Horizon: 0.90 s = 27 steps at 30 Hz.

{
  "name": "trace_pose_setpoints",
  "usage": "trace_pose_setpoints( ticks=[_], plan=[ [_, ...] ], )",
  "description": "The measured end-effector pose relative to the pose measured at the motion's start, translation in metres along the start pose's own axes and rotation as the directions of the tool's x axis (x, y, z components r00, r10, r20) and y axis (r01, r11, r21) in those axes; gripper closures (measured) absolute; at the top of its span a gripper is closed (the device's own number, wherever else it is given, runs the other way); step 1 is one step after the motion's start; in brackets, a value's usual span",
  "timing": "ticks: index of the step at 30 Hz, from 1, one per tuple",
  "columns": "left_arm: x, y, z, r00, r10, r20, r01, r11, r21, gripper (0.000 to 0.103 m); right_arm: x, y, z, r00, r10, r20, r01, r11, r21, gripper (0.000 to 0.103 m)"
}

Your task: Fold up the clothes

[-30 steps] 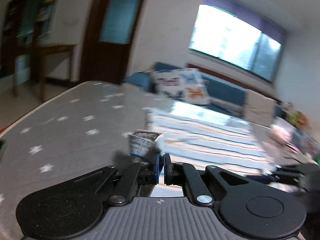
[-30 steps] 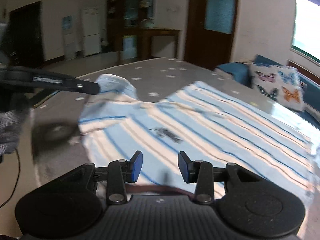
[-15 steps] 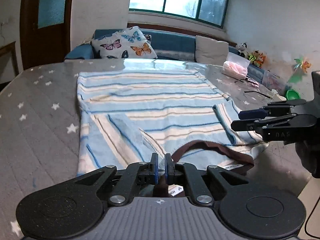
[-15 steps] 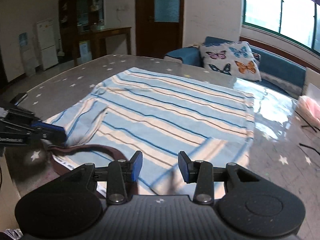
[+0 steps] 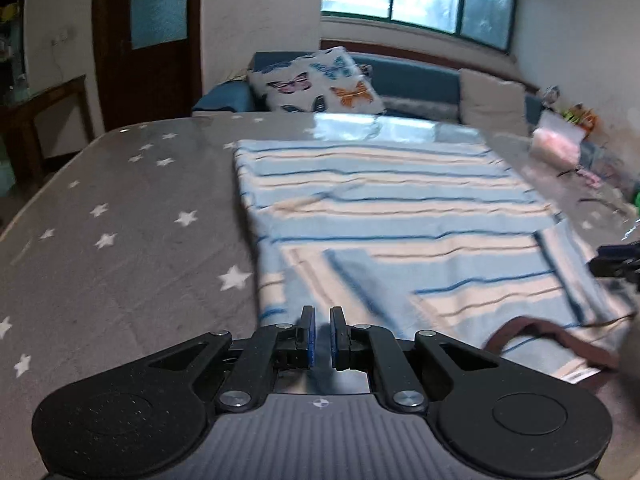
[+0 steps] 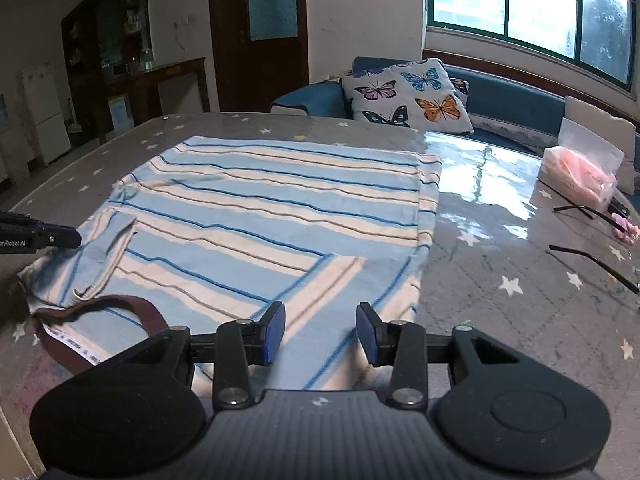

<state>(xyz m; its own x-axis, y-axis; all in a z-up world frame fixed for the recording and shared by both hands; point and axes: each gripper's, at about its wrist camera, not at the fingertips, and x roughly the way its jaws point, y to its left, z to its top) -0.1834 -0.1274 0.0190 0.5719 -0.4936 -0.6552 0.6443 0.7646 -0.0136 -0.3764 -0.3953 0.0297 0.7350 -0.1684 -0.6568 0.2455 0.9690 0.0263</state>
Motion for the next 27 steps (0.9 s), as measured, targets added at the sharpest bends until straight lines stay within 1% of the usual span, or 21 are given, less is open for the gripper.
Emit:
trace_pose_setpoints(
  ticks=[1, 2, 3, 5, 9, 13, 16, 17, 19, 21, 23, 26, 27],
  plan=[
    [0.002, 0.001, -0.002, 1.000, 0.030, -0.001, -0.030, 0.999, 0.012, 0.095, 0.002, 0.000, -0.001, 1.000, -0.003, -0.005, 0.003, 1.000, -0.001, 0.064],
    [0.004, 0.002, -0.004, 0.998, 0.056, -0.001, -0.056, 0.998, 0.022, 0.092, 0.003, -0.001, -0.002, 1.000, -0.003, -0.010, 0.003, 1.000, 0.000, 0.064],
    [0.004, 0.004, -0.004, 0.998, 0.064, -0.001, -0.064, 0.998, 0.023, 0.092, 0.005, -0.001, -0.002, 1.000, -0.002, -0.015, 0.002, 1.000, 0.001, 0.064],
    [0.003, 0.007, -0.002, 0.998, 0.064, -0.007, -0.064, 0.998, 0.007, 0.092, 0.008, -0.002, -0.004, 1.000, 0.001, -0.022, -0.001, 1.000, 0.001, 0.064],
    [0.004, 0.002, 0.009, 0.998, 0.064, 0.017, -0.064, 0.998, 0.020, 0.092, 0.010, -0.002, -0.006, 1.000, 0.006, -0.030, -0.006, 1.000, 0.002, 0.064],
    [0.021, -0.001, 0.022, 0.996, 0.087, 0.011, -0.087, 0.996, 0.015, 0.079, 0.012, -0.003, -0.007, 0.999, 0.012, -0.033, -0.012, 1.000, 0.007, 0.063],
    [0.034, 0.003, 0.027, 0.997, 0.079, -0.012, -0.079, 0.997, -0.012, 0.078, 0.013, -0.004, -0.008, 0.999, 0.016, -0.035, -0.016, 1.000, 0.010, 0.063],
    [0.037, 0.004, 0.028, 0.997, 0.076, -0.017, -0.076, 0.997, -0.018, 0.076, 0.014, -0.004, -0.009, 0.999, 0.018, -0.036, -0.017, 1.000, 0.012, 0.063],
    [0.041, 0.006, 0.028, 0.997, 0.073, -0.017, -0.073, 0.997, -0.024, 0.076, 0.015, -0.005, -0.009, 0.999, 0.021, -0.037, -0.020, 1.000, 0.014, 0.063],
    [0.042, 0.008, 0.028, 0.998, 0.057, -0.012, -0.057, 0.998, -0.029, 0.080, 0.015, -0.005, -0.010, 0.999, 0.023, -0.037, -0.022, 1.000, 0.017, 0.063],
    [0.042, 0.010, 0.028, 0.999, 0.043, -0.005, -0.043, 0.999, -0.034, 0.087, 0.015, -0.005, -0.010, 0.999, 0.022, -0.035, -0.022, 1.000, 0.019, 0.062],
    [0.039, 0.012, 0.026, 0.999, 0.052, 0.013, -0.051, 0.998, -0.048, 0.097, 0.015, -0.005, -0.011, 0.999, 0.022, -0.033, -0.021, 1.000, 0.022, 0.062],
    [0.036, 0.012, 0.026, 0.997, 0.069, 0.023, -0.068, 0.996, -0.050, 0.098, 0.015, -0.006, -0.011, 0.999, 0.022, -0.032, -0.021, 1.000, 0.024, 0.062]
  ],
)
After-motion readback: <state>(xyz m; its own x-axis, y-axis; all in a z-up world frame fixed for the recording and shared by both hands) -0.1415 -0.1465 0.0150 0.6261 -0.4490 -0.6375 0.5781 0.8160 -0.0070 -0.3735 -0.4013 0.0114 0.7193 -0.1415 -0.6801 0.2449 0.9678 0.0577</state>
